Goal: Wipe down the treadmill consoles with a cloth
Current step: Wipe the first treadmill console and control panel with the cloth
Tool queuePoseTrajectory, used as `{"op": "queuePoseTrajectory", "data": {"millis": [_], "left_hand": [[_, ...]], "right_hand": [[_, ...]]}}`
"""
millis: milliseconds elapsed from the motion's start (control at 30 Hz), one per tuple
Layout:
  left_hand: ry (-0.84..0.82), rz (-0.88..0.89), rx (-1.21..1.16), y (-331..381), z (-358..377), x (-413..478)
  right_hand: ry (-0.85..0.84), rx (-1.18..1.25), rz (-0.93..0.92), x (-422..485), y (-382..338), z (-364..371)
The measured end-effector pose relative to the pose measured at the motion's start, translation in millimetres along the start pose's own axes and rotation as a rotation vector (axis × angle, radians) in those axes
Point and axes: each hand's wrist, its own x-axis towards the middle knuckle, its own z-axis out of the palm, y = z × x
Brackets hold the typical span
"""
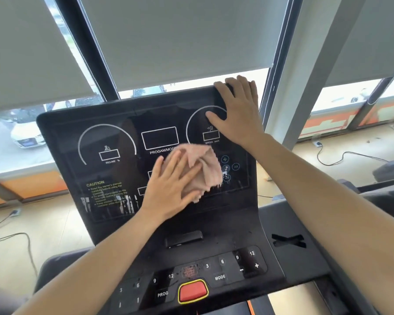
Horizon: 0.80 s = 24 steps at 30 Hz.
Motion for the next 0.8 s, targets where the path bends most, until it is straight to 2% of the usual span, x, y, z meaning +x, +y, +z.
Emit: {"op": "queuePoseTrajectory", "data": {"millis": [267,467,633,800], "left_hand": [[0.091,-0.2,0.045,-78,-64,68],[0.087,-0.334,-0.036,-78,-59,51],[0.066,-0.455,-0.081,-59,-39,16],[0.019,-0.587,-0.129,-24,-5,-36]], "right_hand": [[-0.008,-0.002,0.004,-1,0,1],[-0.033,-0.027,0.042,9,-17,-6],[-0.128,0.013,-0.254,28,-40,-11],[-0.176,0.052,-0.42,32,-77,0]]}}
